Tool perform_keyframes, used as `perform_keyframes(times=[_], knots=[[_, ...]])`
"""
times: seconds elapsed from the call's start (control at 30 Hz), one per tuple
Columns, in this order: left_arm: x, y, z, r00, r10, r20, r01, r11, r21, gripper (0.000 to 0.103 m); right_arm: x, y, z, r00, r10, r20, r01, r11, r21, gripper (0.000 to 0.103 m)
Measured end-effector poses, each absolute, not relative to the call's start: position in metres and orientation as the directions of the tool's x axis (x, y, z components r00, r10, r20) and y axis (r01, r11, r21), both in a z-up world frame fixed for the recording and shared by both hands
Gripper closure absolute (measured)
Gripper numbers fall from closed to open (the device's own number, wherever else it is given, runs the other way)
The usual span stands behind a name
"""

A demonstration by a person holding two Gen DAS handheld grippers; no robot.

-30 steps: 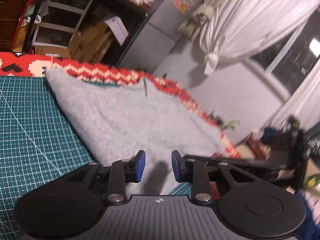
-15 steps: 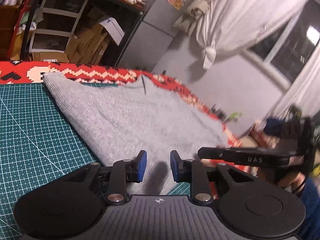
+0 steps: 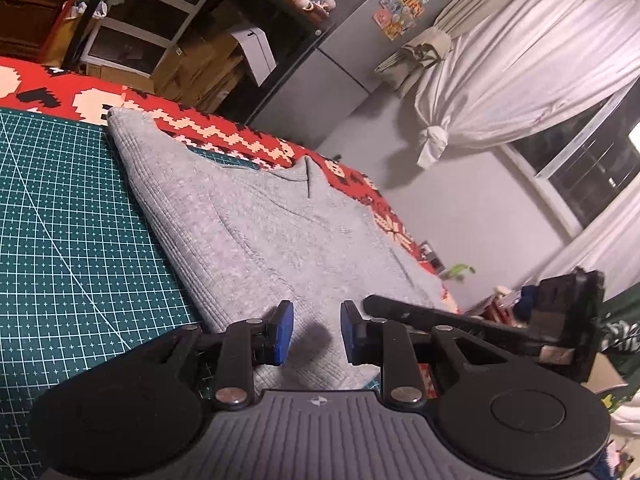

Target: Fold clothes

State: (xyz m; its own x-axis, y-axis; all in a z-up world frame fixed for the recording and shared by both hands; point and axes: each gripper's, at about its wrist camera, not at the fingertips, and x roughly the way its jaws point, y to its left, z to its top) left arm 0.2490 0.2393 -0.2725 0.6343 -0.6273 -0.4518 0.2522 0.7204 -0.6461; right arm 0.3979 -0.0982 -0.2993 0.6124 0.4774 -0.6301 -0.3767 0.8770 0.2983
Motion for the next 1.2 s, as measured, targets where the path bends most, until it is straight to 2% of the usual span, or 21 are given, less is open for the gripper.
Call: perform_keyframes(times=[0.03,0.17,0.27,0.3,0.37,0.4,0.43,0.5,0.6,0.8,0.87,1.2], knots=[[0.249,0.239,-0.272,0.636,-0.625,-0.453,0.253,0.724,-0.642,0.079,0.399,-0.101,-0.3,0.619,0.47,-0.63,-0.367,0.882,0.297,0.094],[0.248,0.237,-0.273,0.641,-0.617,-0.457,0.253,0.731,-0.633,0.079,0.406,-0.104,-0.301,0.639,0.442,-0.63,-0.339,0.896,0.285,0.091],[0.247,0.239,-0.273,0.644,-0.617,-0.453,0.251,0.73,-0.636,0.079,0.415,-0.099,-0.302,0.65,0.425,-0.63,-0.329,0.905,0.271,0.077],[0.247,0.24,-0.273,0.644,-0.616,-0.453,0.25,0.729,-0.637,0.079,0.418,-0.097,-0.302,0.654,0.419,-0.63,-0.326,0.907,0.266,0.076],[0.248,0.24,-0.273,0.643,-0.616,-0.454,0.248,0.729,-0.638,0.079,0.423,-0.092,-0.303,0.659,0.403,-0.635,-0.324,0.914,0.244,0.077],[0.248,0.24,-0.273,0.643,-0.616,-0.455,0.249,0.73,-0.637,0.079,0.423,-0.088,-0.304,0.661,0.391,-0.64,-0.331,0.918,0.219,0.088],[0.248,0.239,-0.273,0.642,-0.615,-0.457,0.25,0.732,-0.634,0.079,0.423,-0.085,-0.304,0.668,0.379,-0.641,-0.337,0.921,0.194,0.094],[0.247,0.239,-0.273,0.642,-0.615,-0.459,0.252,0.734,-0.631,0.079,0.42,-0.08,-0.303,0.686,0.356,-0.635,-0.346,0.927,0.146,0.101],[0.247,0.238,-0.273,0.64,-0.615,-0.461,0.254,0.736,-0.628,0.079,0.419,-0.077,-0.301,0.706,0.33,-0.626,-0.35,0.932,0.097,0.101],[0.246,0.237,-0.273,0.639,-0.614,-0.464,0.257,0.738,-0.623,0.079,0.43,-0.086,-0.309,0.665,0.356,-0.656,-0.348,0.925,0.15,0.098],[0.246,0.238,-0.272,0.639,-0.613,-0.464,0.256,0.738,-0.624,0.079,0.432,-0.09,-0.306,0.668,0.365,-0.649,-0.341,0.925,0.169,0.092],[0.245,0.245,-0.272,0.671,-0.592,-0.447,0.225,0.736,-0.638,0.079,0.462,-0.089,-0.305,0.701,0.38,-0.604,-0.313,0.924,0.219,0.088]])
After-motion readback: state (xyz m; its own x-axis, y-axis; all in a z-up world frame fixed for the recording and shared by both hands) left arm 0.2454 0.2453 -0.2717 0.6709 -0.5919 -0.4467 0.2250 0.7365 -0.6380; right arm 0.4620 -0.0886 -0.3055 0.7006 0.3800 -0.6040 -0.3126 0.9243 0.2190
